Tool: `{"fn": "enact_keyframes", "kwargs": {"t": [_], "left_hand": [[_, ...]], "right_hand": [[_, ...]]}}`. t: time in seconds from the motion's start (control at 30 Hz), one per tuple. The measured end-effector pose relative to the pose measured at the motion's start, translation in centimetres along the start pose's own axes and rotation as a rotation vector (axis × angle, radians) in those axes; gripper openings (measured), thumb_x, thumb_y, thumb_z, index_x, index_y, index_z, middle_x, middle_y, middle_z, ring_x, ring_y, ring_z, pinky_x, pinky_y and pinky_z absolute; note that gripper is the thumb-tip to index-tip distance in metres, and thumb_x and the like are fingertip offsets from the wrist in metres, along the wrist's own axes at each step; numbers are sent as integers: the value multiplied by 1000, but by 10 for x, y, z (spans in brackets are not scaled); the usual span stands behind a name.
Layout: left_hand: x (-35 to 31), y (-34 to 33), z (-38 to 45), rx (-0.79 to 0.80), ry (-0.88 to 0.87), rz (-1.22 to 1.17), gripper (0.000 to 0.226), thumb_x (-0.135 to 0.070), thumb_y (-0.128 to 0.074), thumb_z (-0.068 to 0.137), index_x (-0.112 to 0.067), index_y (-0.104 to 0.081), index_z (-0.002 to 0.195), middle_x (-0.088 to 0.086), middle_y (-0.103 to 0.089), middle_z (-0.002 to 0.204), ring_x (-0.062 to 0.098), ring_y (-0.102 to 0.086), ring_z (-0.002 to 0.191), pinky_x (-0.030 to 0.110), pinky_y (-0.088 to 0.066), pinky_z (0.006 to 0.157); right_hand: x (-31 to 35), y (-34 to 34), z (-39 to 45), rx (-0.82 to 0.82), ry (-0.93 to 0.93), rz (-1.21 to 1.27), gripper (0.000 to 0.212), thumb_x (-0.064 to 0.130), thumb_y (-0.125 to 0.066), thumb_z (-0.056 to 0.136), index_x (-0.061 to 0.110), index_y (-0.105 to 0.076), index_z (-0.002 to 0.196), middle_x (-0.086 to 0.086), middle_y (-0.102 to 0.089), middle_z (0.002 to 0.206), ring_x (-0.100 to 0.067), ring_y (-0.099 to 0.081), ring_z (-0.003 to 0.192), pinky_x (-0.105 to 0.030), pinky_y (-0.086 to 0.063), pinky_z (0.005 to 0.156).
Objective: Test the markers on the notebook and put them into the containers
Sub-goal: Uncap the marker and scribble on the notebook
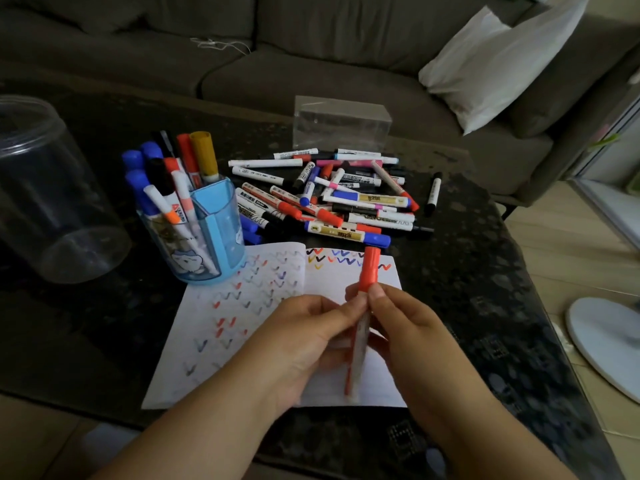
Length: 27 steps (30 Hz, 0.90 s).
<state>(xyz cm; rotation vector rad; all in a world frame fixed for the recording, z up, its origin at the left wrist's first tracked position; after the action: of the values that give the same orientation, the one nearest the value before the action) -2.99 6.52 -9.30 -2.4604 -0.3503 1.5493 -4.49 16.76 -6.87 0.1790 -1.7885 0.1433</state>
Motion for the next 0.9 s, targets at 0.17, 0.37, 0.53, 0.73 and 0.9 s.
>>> {"fn": "enact_keyframes", "kwargs": {"t": [0.17, 0.37, 0.53, 0.73, 0.9], "left_hand": [[-10, -6, 2, 114, -85, -35, 48, -45, -59, 68, -4, -61, 94, 3, -68, 74, 18, -64, 75, 40, -52, 77], [-23, -28, -13, 349, -52, -416, 33, -27, -49, 79, -9, -75, 86, 13, -71, 103, 21, -68, 98, 30, -55, 83], [-30, -11, -7, 172, -122, -324, 22, -24, -53, 73, -6, -63, 79, 12, -72, 74, 17, -69, 85, 21, -50, 65], [-42, 33, 5, -147, -193, -315, 30, -24, -62, 71, -6, -62, 94, 9, -74, 90, 16, -70, 89, 29, -50, 88], [-45, 54, 0, -391, -327, 170, 10, -33, -67, 81, -24, -71, 85, -13, -70, 73, 7, -63, 77, 25, -45, 74]], "right_hand": [[-1, -10, -10, 162, -228, 375, 35, 29, -38, 98, 5, -60, 85, -6, -48, 55, -12, -40, 39, -20, -33, 35], [0, -47, -26, 680, -435, 824, 35, 37, -54, 94, 4, -67, 98, 0, -49, 62, -4, -44, 42, -14, -34, 34], [-2, -42, -26, 429, -336, 418, 37, 44, -44, 95, 13, -55, 78, 4, -30, 53, -2, -22, 37, -12, -20, 30], [-3, -18, -11, 95, -9, -371, 31, 37, -42, 96, 17, -63, 84, 8, -45, 47, -2, -39, 42, -19, -32, 44], [3, -3, -1, 51, -83, -334, 28, 24, -39, 99, 12, -63, 90, -2, -57, 64, -7, -51, 50, -28, -50, 59]]}}
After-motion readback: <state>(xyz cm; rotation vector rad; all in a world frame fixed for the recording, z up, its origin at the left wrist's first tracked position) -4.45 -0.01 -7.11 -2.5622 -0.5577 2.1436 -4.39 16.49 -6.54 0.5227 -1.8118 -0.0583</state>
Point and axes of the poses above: each hand's wrist, its own z-axis towards the middle knuckle, its own y-axis out of the back of the hand, x = y × z, the point moved 8 cm from there along z, towards the middle knuckle
